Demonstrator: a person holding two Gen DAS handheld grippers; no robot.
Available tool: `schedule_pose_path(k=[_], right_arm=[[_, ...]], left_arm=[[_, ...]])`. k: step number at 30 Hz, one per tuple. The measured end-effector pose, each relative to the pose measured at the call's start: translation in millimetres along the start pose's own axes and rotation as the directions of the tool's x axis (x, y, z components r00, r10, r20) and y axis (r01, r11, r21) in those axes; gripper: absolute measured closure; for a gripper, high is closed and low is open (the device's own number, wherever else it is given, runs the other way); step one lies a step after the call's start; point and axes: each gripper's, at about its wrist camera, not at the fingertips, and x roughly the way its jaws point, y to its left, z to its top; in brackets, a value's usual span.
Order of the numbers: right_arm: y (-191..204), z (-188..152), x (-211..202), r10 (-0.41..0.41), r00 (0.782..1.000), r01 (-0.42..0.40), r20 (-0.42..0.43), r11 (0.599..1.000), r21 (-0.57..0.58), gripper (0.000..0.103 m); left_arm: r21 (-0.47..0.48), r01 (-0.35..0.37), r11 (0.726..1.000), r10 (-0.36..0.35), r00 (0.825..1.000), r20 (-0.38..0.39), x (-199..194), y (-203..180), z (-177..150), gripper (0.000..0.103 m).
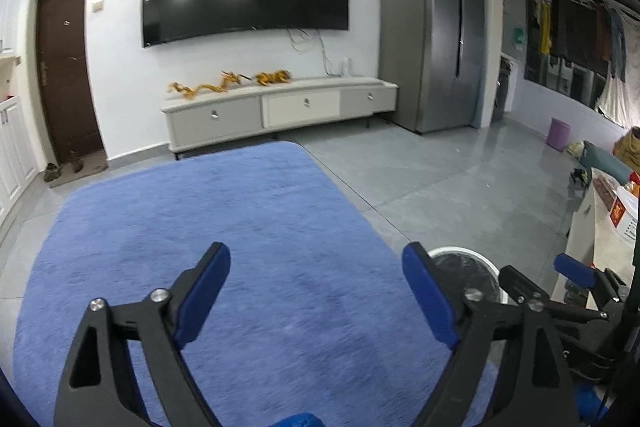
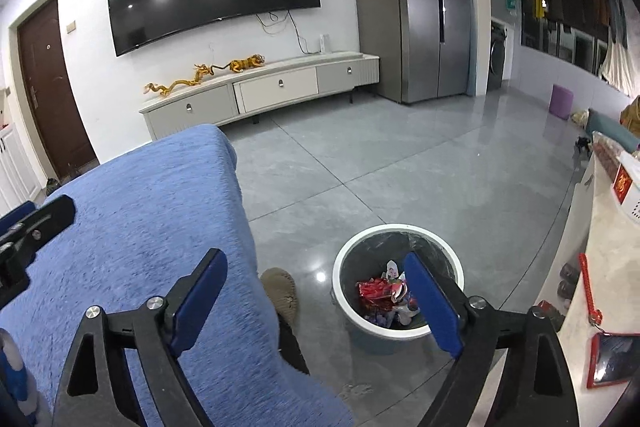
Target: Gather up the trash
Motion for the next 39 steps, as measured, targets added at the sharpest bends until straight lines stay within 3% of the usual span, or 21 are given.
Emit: schedule_pose_path(k=[4, 12, 39], right_arm=[[10, -4, -8, -0.017, 1.000, 0.017, 0.020, 1.000, -0.002, 0.007], [20, -7, -25, -0.037, 0.997, 0.038, 0.072, 0.999, -0.011, 0.001], [9, -16, -56, 0.014, 0.988, -0.013, 0.157, 1.000, -0.003, 0.000]], left_arm=[[-0.018, -0.029, 0.999, 0.030, 0.999, 0.031, -18, 13, -4, 0.000], [-0.043, -0.059, 0.997, 0.061, 0.997, 0.046, -33, 21, -15, 0.000], [0.005, -0.132, 0.991, 0.131, 0.987, 0.092, -79, -13, -28, 0.000]])
